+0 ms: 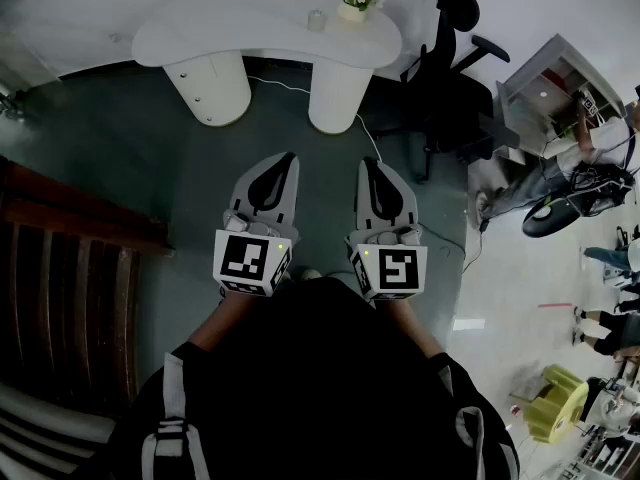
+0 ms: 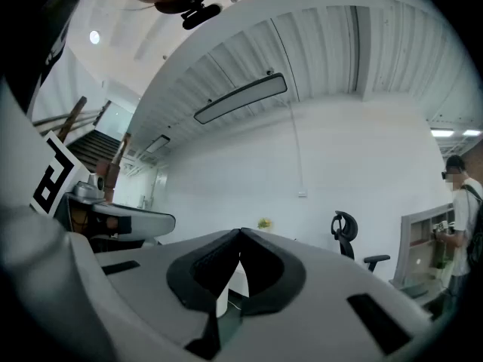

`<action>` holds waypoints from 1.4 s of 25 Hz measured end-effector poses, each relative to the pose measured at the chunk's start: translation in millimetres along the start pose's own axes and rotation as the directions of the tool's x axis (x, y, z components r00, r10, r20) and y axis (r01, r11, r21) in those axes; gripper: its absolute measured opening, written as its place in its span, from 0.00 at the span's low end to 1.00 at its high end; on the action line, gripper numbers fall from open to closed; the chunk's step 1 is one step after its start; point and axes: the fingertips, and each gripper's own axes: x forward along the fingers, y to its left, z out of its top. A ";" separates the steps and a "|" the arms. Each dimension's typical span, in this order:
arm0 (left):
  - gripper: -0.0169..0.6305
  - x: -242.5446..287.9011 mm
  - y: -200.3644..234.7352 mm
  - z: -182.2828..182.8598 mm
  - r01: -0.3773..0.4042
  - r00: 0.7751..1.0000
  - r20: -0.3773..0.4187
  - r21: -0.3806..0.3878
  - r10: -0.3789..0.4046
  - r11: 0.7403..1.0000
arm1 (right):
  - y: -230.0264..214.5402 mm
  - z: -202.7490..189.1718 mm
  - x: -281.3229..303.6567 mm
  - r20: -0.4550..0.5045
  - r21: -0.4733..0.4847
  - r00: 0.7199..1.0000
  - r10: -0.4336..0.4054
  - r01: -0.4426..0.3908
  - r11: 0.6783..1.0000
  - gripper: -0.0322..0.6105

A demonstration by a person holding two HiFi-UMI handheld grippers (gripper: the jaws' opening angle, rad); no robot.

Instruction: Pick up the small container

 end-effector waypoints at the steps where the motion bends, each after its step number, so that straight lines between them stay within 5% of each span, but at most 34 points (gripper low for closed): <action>1: 0.04 2.1 -1.0 0.6 0.001 1.000 0.006 0.004 -0.001 1.000 | -1.8 -1.1 0.7 -0.002 0.002 1.000 0.000 0.000 1.000 0.08; 19: 0.04 41.6 26.1 -7.2 -0.039 0.999 0.013 0.003 0.039 0.999 | -15.5 -30.5 47.7 -0.037 0.007 0.997 0.062 -0.062 0.998 0.09; 27: 0.04 93.7 68.9 -18.6 -0.027 1.000 0.009 -0.007 0.027 1.000 | -26.7 -50.9 113.9 -0.052 0.013 0.996 0.070 -0.069 0.998 0.23; 35: 0.04 169.8 139.8 -14.4 -0.006 1.000 -0.002 -0.005 0.006 1.000 | -42.2 -69.0 211.3 -0.092 0.014 0.995 0.037 -0.036 0.999 0.27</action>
